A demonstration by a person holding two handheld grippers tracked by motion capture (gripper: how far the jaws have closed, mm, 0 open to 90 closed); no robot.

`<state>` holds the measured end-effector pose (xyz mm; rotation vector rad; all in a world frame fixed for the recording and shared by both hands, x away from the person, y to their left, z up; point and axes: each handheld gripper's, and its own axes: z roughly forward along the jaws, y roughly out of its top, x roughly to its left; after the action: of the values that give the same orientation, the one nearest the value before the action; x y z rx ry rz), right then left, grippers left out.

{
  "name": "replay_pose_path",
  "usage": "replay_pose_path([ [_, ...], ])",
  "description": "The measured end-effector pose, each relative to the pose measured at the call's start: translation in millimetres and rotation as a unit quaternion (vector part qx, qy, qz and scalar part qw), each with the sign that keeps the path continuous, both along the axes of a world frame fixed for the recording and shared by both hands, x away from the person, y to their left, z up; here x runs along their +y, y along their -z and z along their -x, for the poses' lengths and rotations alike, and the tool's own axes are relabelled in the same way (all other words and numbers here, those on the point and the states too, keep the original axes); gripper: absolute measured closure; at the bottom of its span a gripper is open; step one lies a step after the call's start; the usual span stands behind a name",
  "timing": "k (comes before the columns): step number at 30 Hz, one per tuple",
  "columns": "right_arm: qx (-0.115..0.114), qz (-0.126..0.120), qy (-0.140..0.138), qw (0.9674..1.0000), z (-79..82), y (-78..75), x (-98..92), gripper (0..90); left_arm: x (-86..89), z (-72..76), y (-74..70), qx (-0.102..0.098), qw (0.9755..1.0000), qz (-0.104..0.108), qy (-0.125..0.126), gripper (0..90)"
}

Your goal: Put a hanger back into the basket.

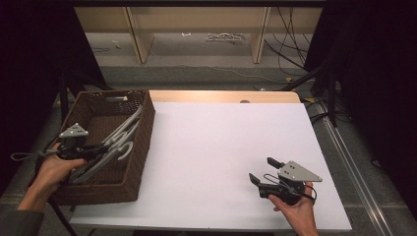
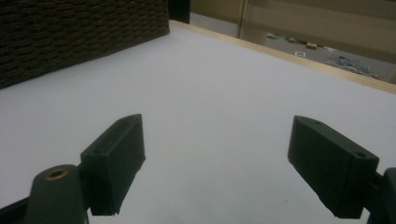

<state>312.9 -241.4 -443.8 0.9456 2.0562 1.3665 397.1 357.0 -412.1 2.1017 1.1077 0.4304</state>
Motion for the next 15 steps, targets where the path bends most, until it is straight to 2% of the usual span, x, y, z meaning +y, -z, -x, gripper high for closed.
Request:
replay_pose_path([
  [1,-0.011,0.002,0.000,0.9999,-0.9,-0.1,-0.5,19.8,0.2,-0.5,-0.2,0.001,1.0000,0.000,0.003,81.6],
  [3,-0.008,0.003,-0.001,1.0000,-1.0,-0.1,-0.5,19.8,-1.5,-0.7,-0.2,0.001,1.0000,0.001,0.000,81.5],
  [4,0.002,0.000,-0.002,1.0000,-0.1,0.0,0.1,19.8,-2.1,-0.7,-0.5,0.001,1.0000,0.000,0.000,81.5],
  [6,-0.010,0.002,0.000,0.9999,-0.9,0.0,-0.3,19.8,-2.0,-0.9,-1.2,0.000,1.0000,-0.001,0.004,80.8],
  [8,-0.009,0.002,-0.001,1.0000,-1.0,0.0,-0.4,19.8,-2.0,-1.0,-1.7,0.001,1.0000,0.002,0.001,79.5],
  [9,0.002,0.001,-0.003,1.0000,0.0,-0.1,0.0,19.8,-1.7,-1.0,-2.2,0.002,1.0000,0.003,0.001,77.8],
  [10,0.002,0.001,-0.002,1.0000,0.0,-0.1,-0.1,19.8,-2.1,-0.8,-2.8,0.001,0.9999,0.011,-0.006,75.6],
  [11,-0.010,0.002,0.000,0.9999,-0.9,0.0,-0.4,19.8,-1.2,-0.7,-4.2,0.001,1.0000,0.007,-0.004,71.3],
  [13,-0.002,0.000,0.000,1.0000,-0.4,0.0,0.0,19.8,-1.1,0.3,-7.5,-0.006,0.9998,0.010,-0.016,61.9],
  [15,0.002,0.000,-0.001,1.0000,-0.1,-0.1,-0.1,19.8,-3.4,1.3,-10.1,-0.012,0.9986,0.030,-0.042,52.2],
])
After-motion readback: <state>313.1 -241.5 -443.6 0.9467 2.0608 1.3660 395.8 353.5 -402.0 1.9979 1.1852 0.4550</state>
